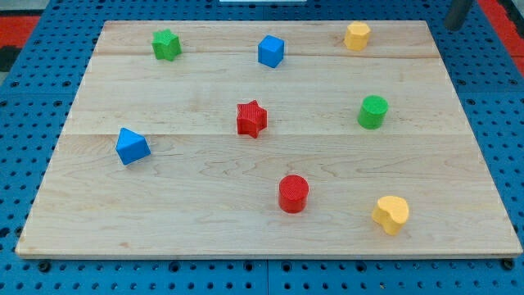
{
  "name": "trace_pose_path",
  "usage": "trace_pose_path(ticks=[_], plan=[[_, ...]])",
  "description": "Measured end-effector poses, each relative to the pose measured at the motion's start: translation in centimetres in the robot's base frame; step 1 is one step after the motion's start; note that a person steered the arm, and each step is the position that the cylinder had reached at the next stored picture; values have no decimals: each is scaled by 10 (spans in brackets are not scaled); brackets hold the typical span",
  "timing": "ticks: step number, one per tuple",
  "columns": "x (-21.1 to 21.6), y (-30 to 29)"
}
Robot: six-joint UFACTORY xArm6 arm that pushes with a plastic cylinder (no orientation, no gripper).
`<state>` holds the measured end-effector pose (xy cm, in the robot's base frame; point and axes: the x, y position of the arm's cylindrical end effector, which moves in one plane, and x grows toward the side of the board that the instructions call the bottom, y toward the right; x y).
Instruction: Place your hand to the left of the yellow hexagon
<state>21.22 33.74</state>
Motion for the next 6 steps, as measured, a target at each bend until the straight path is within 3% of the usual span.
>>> trace_pose_path(ticks=[3,4,5,6], plan=[[37,-102],[80,-121],[162,-165],[147,-224]])
